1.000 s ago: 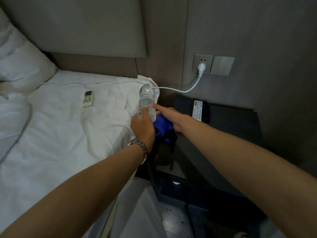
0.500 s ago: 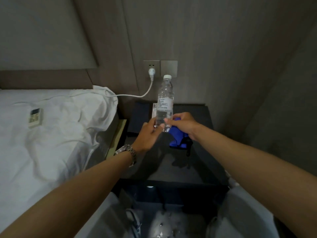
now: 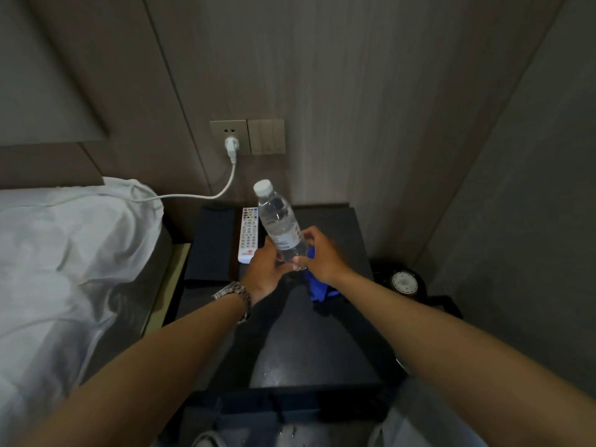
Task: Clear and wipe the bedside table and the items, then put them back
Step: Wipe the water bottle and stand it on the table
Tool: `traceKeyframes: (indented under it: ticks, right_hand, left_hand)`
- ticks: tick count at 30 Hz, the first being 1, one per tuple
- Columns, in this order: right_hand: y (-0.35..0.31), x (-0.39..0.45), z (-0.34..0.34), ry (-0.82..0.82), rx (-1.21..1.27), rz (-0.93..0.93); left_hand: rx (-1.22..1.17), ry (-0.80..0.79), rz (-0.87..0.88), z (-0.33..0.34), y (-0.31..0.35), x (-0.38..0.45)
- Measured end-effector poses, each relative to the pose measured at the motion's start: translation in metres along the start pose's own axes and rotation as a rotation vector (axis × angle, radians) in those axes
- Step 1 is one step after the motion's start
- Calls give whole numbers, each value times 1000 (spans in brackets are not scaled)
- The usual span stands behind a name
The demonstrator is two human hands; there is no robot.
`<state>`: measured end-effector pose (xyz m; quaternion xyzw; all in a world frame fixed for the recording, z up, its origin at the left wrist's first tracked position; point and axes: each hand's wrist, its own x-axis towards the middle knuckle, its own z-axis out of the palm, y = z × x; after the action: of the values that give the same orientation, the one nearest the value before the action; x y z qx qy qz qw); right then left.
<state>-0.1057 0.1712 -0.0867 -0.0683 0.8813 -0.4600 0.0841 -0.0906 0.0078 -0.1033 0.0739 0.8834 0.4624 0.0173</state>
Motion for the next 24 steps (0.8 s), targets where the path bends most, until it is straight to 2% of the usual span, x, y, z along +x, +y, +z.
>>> traceKeyframes:
  ticks: [4,12,24]
  right_hand:
    - [13,13,6,45,-57,-12]
    - [44,43,9,129,-58,17]
    - [56,125,-10,115,-254,12]
  left_hand:
    - [59,45,51,10,-20,18]
    - [143,18,52,24,-33,62]
    - [154,68,7,34,-39,137]
